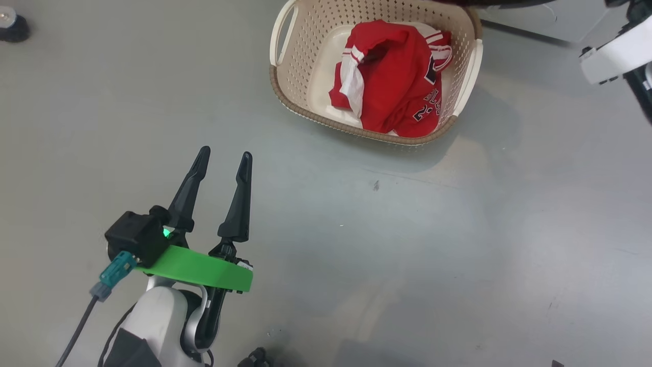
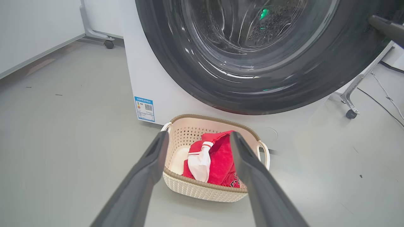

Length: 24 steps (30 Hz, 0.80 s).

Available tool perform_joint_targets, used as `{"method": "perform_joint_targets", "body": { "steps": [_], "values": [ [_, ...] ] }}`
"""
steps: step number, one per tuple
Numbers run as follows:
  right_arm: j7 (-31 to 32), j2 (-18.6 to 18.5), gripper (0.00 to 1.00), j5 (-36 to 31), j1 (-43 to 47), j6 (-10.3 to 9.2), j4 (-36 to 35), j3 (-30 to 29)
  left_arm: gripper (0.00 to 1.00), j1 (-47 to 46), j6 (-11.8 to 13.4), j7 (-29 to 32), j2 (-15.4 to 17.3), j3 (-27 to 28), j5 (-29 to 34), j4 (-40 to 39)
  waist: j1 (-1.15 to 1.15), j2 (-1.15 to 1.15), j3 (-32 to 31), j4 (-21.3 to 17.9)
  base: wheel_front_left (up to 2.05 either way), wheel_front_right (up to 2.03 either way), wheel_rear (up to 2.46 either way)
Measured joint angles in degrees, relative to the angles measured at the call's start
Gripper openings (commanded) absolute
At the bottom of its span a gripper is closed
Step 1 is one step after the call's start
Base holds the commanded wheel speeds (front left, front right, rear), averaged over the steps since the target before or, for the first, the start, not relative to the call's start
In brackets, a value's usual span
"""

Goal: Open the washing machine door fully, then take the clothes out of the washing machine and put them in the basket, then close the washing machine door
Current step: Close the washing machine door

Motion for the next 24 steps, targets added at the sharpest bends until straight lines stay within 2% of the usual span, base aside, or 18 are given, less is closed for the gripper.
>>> {"method": "perform_joint_targets", "body": {
  "steps": [5, 14, 24],
  "values": [
    [0.9, -1.7, 0.00, -0.1, -3.8, 0.00, 0.8, -0.5, 1.00, -0.8, 0.0, 0.0, -0.1, -0.9, -1.5, -0.2, 0.00, 0.00, 2.1, 1.0, 0.00, 0.00, 0.00],
    [1.6, -2.5, 0.00, -1.3, -9.2, -0.03, 3.6, -1.7, 1.00, -1.9, 0.0, 0.0, -0.3, -0.9, -1.6, -0.2, 0.00, 0.00, 5.3, 2.0, 0.00, 0.00, 0.00],
    [1.6, -1.6, 0.00, -1.6, -12.7, -1.65, 6.8, -3.2, 1.00, -3.4, 0.0, 0.0, -0.4, -2.5, -3.7, -0.1, 0.00, 0.00, 6.7, 2.1, 0.00, 0.00, 0.00]
  ]
}}
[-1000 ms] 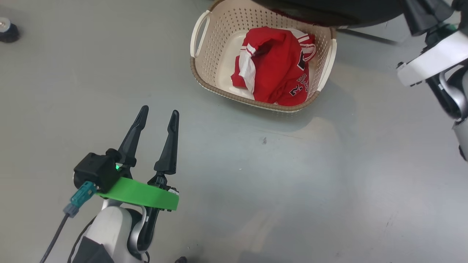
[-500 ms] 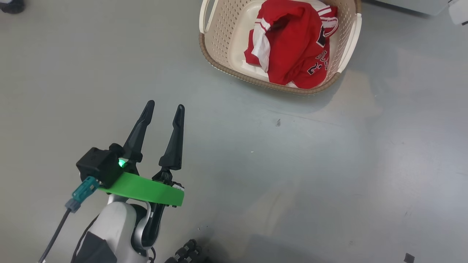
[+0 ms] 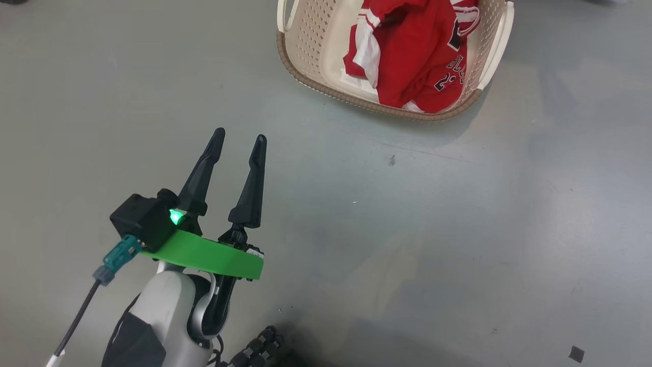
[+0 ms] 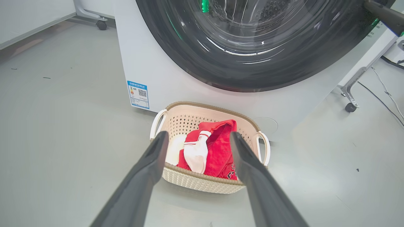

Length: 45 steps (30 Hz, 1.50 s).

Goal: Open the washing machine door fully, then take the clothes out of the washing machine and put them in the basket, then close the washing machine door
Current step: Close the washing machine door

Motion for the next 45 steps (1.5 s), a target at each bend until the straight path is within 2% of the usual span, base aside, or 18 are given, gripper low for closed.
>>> {"method": "perform_joint_targets", "body": {
  "steps": [16, 22, 26, 34, 45],
  "values": [
    [-3.6, 1.5, 0.00, -0.4, -0.8, -0.05, 5.5, 0.9, 1.00, -0.4, 0.0, 0.0, 0.0, 0.4, -0.2, 2.0, 0.00, 0.00, -1.6, -0.2, 0.00, 0.00, 0.00],
    [-6.7, 2.7, 0.00, -0.1, 4.0, -0.47, 8.3, 1.6, 1.00, -0.9, 0.0, 0.0, 0.0, 1.7, 2.0, 3.6, 0.00, 0.00, -4.7, -1.1, 0.00, 0.00, 0.00],
    [-7.5, 4.7, 0.00, 0.7, 8.6, -0.46, 9.5, 2.2, 1.00, -0.9, 0.0, 0.0, -0.1, 2.2, 3.4, 4.8, 0.00, 0.00, -7.0, -2.0, 0.00, 0.00, 0.00],
    [-8.4, 9.6, 0.00, 2.3, 16.1, -0.43, 9.8, 2.8, 1.00, -0.4, 0.0, 0.0, 0.0, 4.6, 6.7, 7.3, 0.00, 0.00, -12.4, -5.0, 0.00, 0.00, 0.00],
    [-8.6, 14.3, 0.00, 5.2, 25.4, -1.09, 7.1, 0.3, 1.00, 3.3, 0.0, 0.0, 1.5, 6.5, 9.1, 9.0, 0.00, 0.00, -19.1, -12.4, 0.00, 0.00, 0.00]
  ]
}}
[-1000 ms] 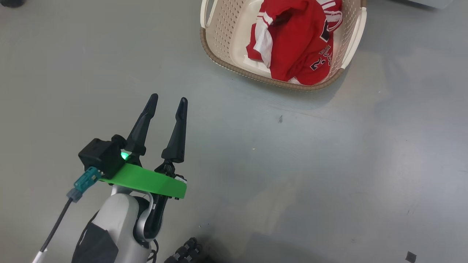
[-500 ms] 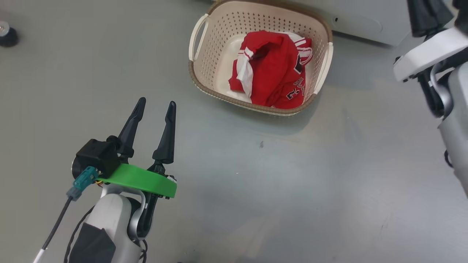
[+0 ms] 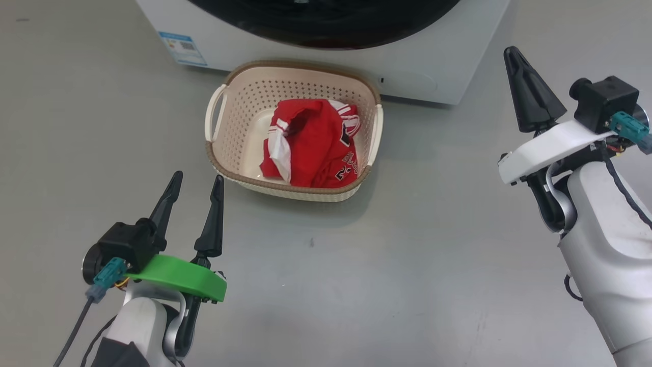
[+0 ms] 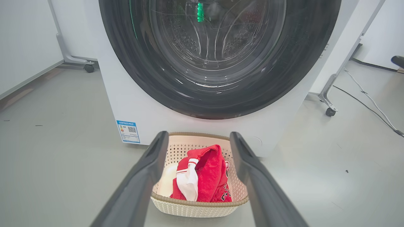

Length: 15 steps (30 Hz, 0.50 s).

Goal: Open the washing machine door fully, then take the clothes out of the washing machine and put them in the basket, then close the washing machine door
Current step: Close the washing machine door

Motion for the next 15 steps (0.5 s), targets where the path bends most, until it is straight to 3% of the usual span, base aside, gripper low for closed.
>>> {"method": "perform_joint_targets", "body": {
  "steps": [8, 15],
  "values": [
    [0.0, 3.1, 0.00, 2.5, 8.0, -0.96, -4.0, -3.4, 1.00, 2.3, 0.0, 0.0, 0.0, 2.8, 0.0, 0.0, 0.00, 0.00, -4.1, -5.5, 0.00, 0.00, 0.00],
    [0.0, 3.7, 0.00, 2.5, 14.0, -2.03, -7.2, -6.8, 1.00, 3.8, 0.0, 0.0, 0.0, 2.6, 0.9, 0.1, 0.00, 0.00, -7.4, -8.9, 0.00, 0.00, 0.00]
  ]
}}
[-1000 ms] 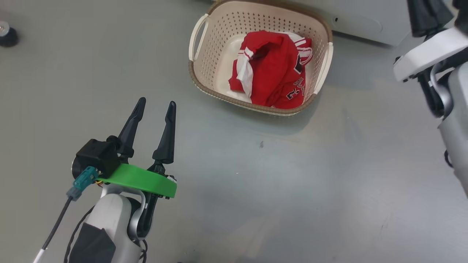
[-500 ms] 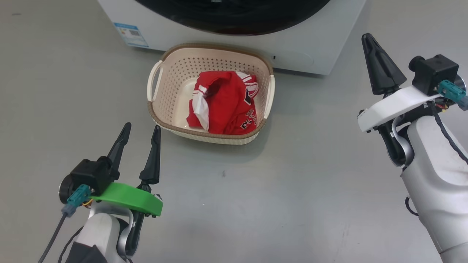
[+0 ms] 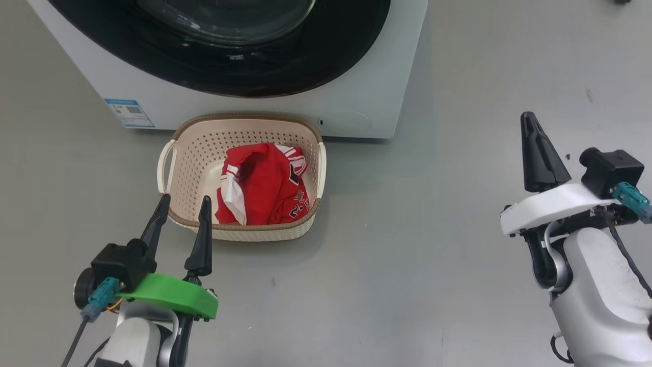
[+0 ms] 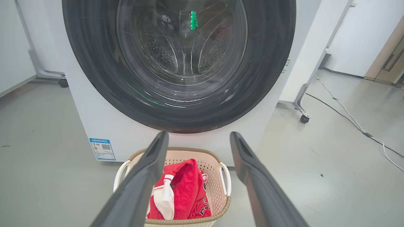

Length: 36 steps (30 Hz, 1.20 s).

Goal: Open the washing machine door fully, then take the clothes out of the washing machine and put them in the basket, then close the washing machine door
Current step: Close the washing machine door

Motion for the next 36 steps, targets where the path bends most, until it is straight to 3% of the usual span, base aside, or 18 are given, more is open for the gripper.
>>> {"method": "perform_joint_targets", "body": {
  "steps": [4, 15, 16, 17, 18, 19, 36],
  "values": [
    [0.0, 0.0, 0.00, -0.1, 3.1, -0.89, -1.7, -2.0, 1.00, 0.7, 0.0, 0.0, 0.0, -0.4, 0.4, 0.2, 0.00, 0.00, -1.7, -1.1, 0.00, 0.00, 0.00],
    [0.0, 1.5, 0.00, -1.2, 10.4, -0.90, -5.5, -3.8, 1.00, 2.2, -0.2, 0.0, 0.0, -0.6, 0.5, 0.5, 0.00, 0.00, -4.3, -2.4, 0.00, 0.00, 0.00],
    [0.0, 1.6, 0.32, -1.4, 10.8, -0.90, -5.7, -3.9, 1.00, 2.2, -0.2, 0.0, -0.1, -0.6, 0.5, 0.4, 0.00, 0.00, -4.3, -2.5, 0.00, 0.00, 0.00],
    [0.0, 1.6, 0.75, -1.7, 11.1, -0.90, -5.9, -3.9, 1.00, 2.2, -0.2, 0.0, -0.1, -0.5, 0.5, 0.4, 0.00, 0.00, -4.3, -2.5, 0.00, 0.00, 0.00],
    [0.0, 1.6, 0.95, -2.3, 11.4, -0.90, -6.0, -3.9, 1.00, 2.2, -0.2, 0.0, -0.1, -0.5, 0.6, 0.3, 0.00, 0.00, -4.3, -2.5, 0.00, 0.00, 0.00],
    [0.0, 1.7, 1.00, -2.7, 11.6, -0.91, -6.2, -4.0, 1.00, 2.2, -0.2, 0.0, -0.1, -0.5, 0.6, 0.3, 0.00, 0.00, -4.4, -2.6, 0.00, 0.00, 0.00],
    [0.0, 3.4, 1.00, -4.2, 13.9, -0.87, -9.1, -6.3, 1.00, 2.2, -0.2, 0.0, -0.1, 0.5, 1.5, -0.8, 0.00, 0.00, -4.5, -3.3, 0.00, 0.00, 0.00]
  ]
}}
